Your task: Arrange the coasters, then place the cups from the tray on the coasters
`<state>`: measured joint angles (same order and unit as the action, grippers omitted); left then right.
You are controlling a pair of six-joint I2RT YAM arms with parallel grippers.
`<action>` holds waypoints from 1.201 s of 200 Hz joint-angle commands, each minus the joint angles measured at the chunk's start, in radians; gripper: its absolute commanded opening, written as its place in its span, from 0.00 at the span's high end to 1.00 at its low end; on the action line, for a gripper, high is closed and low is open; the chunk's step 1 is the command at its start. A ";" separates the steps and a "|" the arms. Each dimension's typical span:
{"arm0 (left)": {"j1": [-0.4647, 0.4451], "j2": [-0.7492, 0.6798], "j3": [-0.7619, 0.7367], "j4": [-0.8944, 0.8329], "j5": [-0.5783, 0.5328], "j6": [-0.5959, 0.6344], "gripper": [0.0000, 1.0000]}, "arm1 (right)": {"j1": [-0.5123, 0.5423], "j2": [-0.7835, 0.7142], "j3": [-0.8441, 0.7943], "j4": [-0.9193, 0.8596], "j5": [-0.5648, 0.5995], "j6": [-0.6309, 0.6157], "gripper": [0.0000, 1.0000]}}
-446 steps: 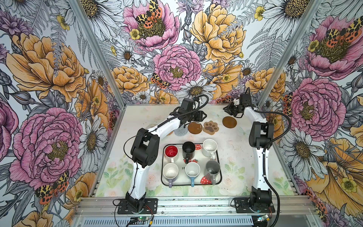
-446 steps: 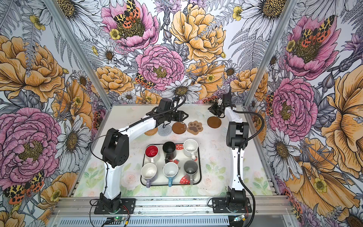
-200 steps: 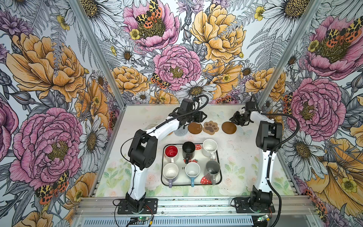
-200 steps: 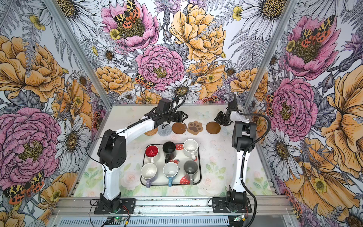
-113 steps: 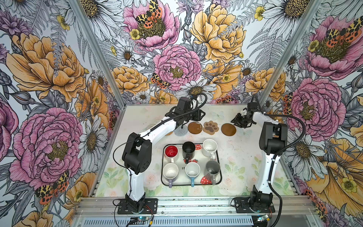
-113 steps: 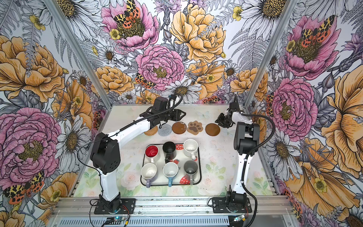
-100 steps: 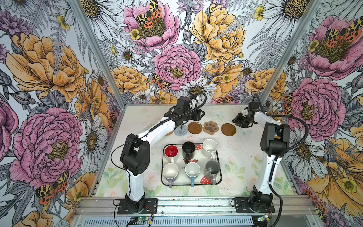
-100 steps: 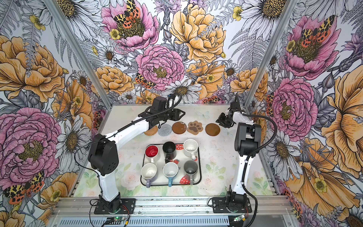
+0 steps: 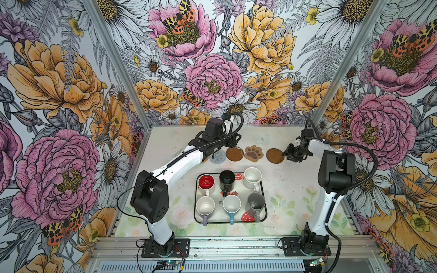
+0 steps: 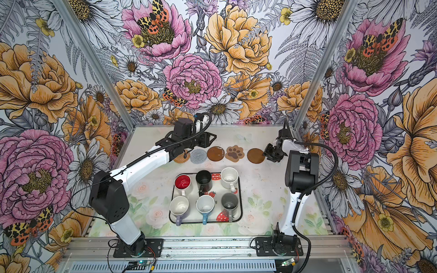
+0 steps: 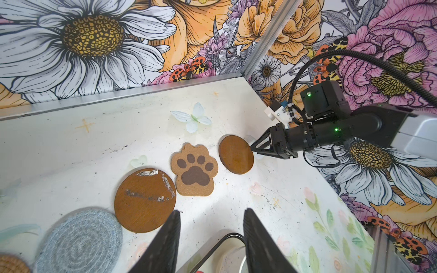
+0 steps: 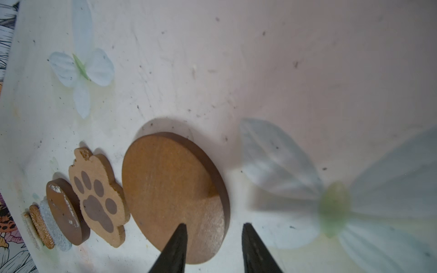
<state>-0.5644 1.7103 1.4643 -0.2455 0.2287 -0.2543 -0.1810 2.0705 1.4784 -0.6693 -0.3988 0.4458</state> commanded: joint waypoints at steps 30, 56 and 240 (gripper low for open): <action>0.011 -0.074 -0.048 0.026 -0.040 0.001 0.54 | 0.007 -0.040 -0.041 0.002 0.019 -0.013 0.63; 0.009 -0.087 -0.060 0.032 -0.043 -0.008 0.54 | 0.021 -0.014 -0.035 0.001 0.004 -0.011 0.67; 0.012 -0.144 -0.091 0.029 -0.065 0.002 0.53 | 0.094 0.076 0.042 0.000 -0.012 0.014 0.72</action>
<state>-0.5606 1.5990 1.3811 -0.2337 0.1928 -0.2581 -0.0978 2.1136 1.5032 -0.6685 -0.4152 0.4538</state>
